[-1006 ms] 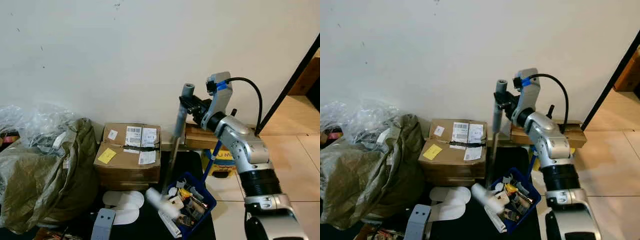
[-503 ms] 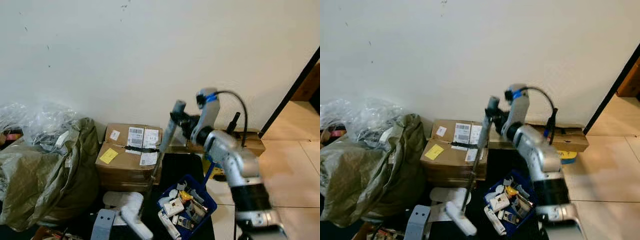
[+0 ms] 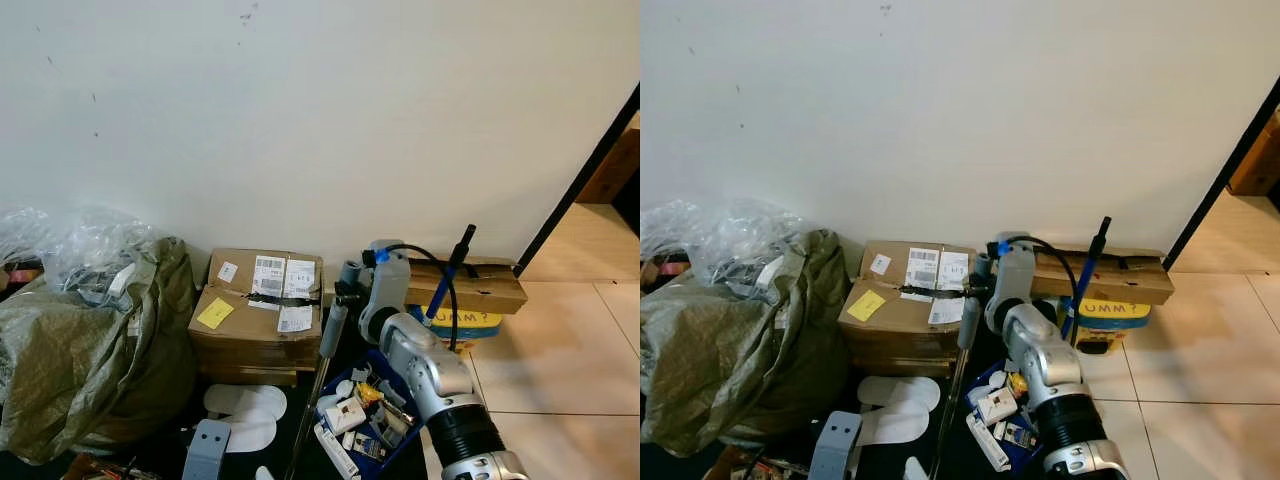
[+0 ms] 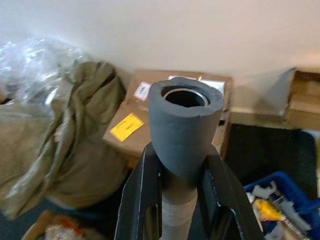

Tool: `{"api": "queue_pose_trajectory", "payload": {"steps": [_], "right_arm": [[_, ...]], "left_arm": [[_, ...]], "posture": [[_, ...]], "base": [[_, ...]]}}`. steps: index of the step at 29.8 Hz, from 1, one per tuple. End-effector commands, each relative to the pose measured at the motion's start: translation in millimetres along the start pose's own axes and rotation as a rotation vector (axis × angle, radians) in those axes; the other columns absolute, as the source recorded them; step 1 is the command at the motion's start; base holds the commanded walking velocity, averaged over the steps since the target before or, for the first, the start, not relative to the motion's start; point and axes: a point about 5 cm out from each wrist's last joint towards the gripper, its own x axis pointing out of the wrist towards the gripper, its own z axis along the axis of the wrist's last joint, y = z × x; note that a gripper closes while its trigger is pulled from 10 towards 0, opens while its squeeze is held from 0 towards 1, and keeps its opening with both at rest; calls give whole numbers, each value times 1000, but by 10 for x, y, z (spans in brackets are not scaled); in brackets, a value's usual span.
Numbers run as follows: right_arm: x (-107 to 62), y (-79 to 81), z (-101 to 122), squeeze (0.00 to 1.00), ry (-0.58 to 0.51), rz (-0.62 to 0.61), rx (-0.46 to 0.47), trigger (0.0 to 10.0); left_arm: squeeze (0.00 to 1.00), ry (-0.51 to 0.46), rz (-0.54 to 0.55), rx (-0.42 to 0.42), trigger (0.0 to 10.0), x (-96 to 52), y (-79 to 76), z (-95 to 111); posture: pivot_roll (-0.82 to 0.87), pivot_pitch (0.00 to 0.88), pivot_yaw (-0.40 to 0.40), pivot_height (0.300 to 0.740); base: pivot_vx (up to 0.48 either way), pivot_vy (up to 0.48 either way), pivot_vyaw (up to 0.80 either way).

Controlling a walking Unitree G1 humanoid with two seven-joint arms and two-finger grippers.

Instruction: Sweep floor

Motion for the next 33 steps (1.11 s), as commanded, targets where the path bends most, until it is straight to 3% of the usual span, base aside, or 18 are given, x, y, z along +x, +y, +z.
{"api": "queue_pose_trajectory", "payload": {"steps": [1,2,5,7,11,24,33], "right_arm": [[-10,-63,45,0,-54,-30,-35,10000],[-24,-129,8,0,-68,-60,-104,10000],[-38,-149,-27,0,-61,-62,-139,10000],[-83,-220,-110,0,-41,-65,-245,10000],[-110,-331,-132,0,-40,-94,-317,10000],[-126,-574,134,0,-200,-171,-565,10000],[-138,-593,338,0,-292,-154,-579,10000]], "left_arm": [[0,32,-3,-4,10000,-14,-12,-85],[0,32,-2,-5,10000,-13,-12,-83],[0,31,-2,-7,10000,-13,-12,-82],[0,31,-3,-9,10000,-13,-14,-82],[0,30,-4,-9,10000,-13,-15,-82],[0,29,-1,-9,10000,-13,-6,-78],[0,31,-3,-8,10000,-14,-10,-82]], "posture": [[-47,112,-1,740],[-53,114,-3,740],[-53,114,-3,740],[-53,120,-5,740],[-53,120,-5,740],[-53,119,1,740],[-60,119,-1,740]], "base": [[0,0,0],[0,0,0],[0,0,0],[0,0,0],[0,0,0],[0,0,0],[0,0,0]]}}
